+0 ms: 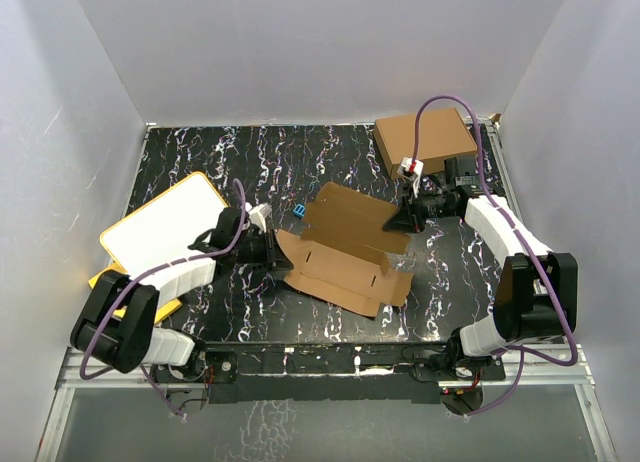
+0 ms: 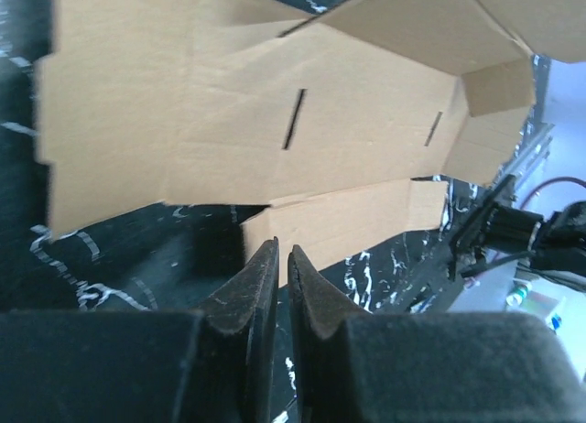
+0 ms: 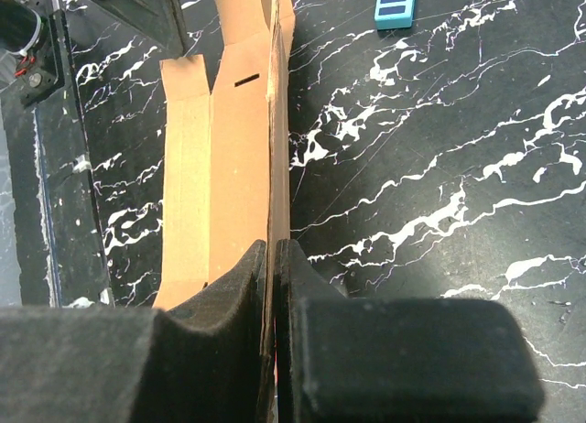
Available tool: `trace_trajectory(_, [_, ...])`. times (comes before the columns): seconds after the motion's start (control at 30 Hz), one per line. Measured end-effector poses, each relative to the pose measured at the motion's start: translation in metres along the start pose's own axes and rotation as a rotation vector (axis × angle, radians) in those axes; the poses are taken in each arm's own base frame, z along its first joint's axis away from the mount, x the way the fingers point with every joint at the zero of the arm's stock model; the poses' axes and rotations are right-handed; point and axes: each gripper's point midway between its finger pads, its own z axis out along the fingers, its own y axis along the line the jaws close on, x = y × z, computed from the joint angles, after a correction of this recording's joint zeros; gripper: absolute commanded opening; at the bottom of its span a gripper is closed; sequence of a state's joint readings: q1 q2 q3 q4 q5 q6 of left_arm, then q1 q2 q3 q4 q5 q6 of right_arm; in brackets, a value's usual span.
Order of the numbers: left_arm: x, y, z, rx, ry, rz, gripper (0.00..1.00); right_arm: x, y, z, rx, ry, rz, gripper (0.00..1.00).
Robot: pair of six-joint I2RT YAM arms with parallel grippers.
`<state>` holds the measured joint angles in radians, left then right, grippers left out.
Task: Fold the paper box
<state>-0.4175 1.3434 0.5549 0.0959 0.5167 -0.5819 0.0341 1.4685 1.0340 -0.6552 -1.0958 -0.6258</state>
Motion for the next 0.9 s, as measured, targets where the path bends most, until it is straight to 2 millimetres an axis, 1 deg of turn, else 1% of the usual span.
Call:
trace_trajectory(0.1, [0.004,-0.011,0.007,0.048,0.021,0.007,0.08,0.000,0.001,0.001,-0.005,0.002,-0.002,0.08])
trace_trajectory(0.27, [0.021,-0.016,0.023,0.078,0.083,-0.012,0.11,0.000,0.004,0.004,-0.016,0.004,-0.004,0.08])
trace_trajectory(0.37, [0.025,-0.019,0.026,0.088,0.100,-0.018,0.19,0.001,0.005,0.004,-0.017,0.005,-0.004,0.08])
trace_trajectory(0.47, [0.023,-0.017,0.023,0.067,0.090,0.000,0.35,0.001,0.005,0.004,-0.018,0.005,-0.003,0.08])
trace_trajectory(0.53, [0.018,-0.014,0.017,0.025,0.066,0.031,0.42,0.001,0.005,0.004,-0.017,0.005,-0.004,0.08])
trace_trajectory(0.7, [-0.006,-0.008,-0.005,-0.096,-0.041,0.125,0.44,0.004,0.005,0.005,-0.019,0.008,0.003,0.08])
trace_trajectory(0.77, [-0.007,-0.002,-0.009,-0.132,-0.047,0.139,0.43,0.005,0.006,0.005,-0.020,0.010,0.006,0.08])
trace_trajectory(0.9, [0.001,0.007,-0.007,-0.155,-0.012,0.126,0.38,0.005,0.006,0.005,-0.020,0.010,0.006,0.08])
